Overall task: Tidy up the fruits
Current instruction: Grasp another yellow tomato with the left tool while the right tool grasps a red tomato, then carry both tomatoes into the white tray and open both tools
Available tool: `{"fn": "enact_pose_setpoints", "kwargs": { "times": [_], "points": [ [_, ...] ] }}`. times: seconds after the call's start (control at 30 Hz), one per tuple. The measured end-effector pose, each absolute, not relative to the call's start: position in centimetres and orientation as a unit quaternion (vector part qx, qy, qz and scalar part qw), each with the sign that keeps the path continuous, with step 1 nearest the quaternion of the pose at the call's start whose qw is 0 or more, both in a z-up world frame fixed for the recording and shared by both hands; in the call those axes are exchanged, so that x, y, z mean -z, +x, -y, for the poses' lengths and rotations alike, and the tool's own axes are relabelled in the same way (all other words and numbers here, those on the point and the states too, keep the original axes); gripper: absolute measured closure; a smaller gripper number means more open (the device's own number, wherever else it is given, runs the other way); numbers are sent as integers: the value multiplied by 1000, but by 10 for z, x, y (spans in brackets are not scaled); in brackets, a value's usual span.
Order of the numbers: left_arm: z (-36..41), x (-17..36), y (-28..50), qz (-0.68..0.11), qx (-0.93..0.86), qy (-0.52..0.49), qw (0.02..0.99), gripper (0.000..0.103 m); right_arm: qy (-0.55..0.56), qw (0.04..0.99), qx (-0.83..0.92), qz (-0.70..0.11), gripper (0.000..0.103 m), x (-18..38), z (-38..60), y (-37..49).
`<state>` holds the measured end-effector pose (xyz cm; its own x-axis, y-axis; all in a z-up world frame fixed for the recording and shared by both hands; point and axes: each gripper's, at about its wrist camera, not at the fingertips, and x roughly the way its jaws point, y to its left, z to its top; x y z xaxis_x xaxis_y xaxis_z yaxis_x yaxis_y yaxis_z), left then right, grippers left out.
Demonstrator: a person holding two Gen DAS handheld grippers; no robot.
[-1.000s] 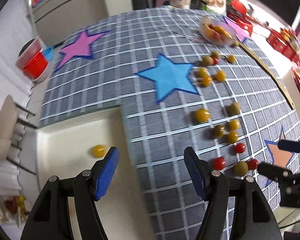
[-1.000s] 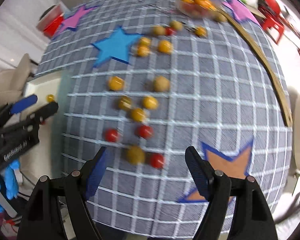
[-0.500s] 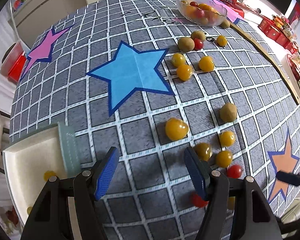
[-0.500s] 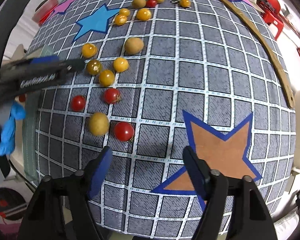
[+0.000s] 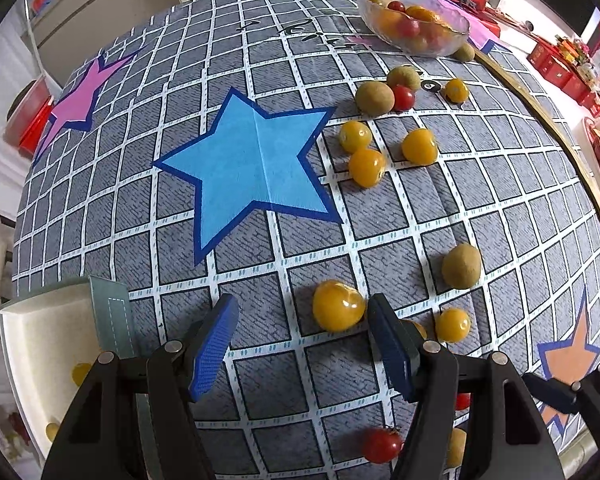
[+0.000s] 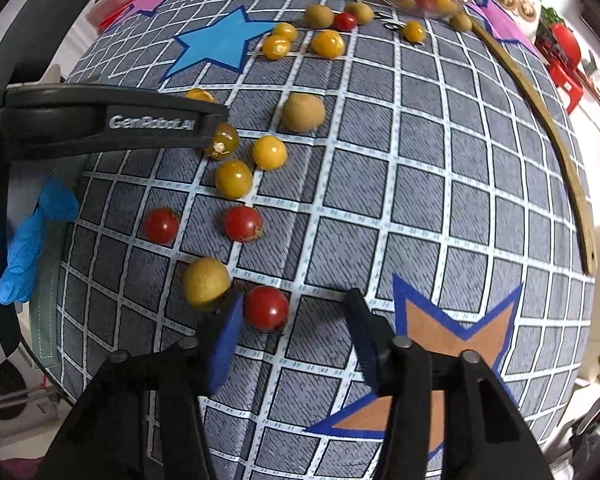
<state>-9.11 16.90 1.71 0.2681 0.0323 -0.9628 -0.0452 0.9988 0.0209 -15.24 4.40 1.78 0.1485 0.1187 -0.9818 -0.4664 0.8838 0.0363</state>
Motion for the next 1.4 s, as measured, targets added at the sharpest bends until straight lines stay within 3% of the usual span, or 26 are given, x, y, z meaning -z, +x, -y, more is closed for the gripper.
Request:
{"fn": "enact_pose_setpoints", "kwargs": {
  "times": [0.2,0.3,0.37,0.87,1.4],
  "points": [
    [-169,-16,-86,-607,-19,-7,795,43,-145,741,-203,-623,63,-16,-68,-150],
    [-166,-17,-87,-607,-7,-14,795,58,-145,740,-204,-625,70,-17,-79,-144],
    [-160,-19,-88,-605,2,-10,796,78,-141,737,-207,-627,79,-17,-80,-139],
    [-184,-57,-125,-592,11,-45,805,78,-8,719,-209,-663,80,-31,-33,-110],
    [-223,-74,-198,-591,-37,-68,803,78,-16,724,-205,-658,80,-51,-26,-134]
  ]
}}
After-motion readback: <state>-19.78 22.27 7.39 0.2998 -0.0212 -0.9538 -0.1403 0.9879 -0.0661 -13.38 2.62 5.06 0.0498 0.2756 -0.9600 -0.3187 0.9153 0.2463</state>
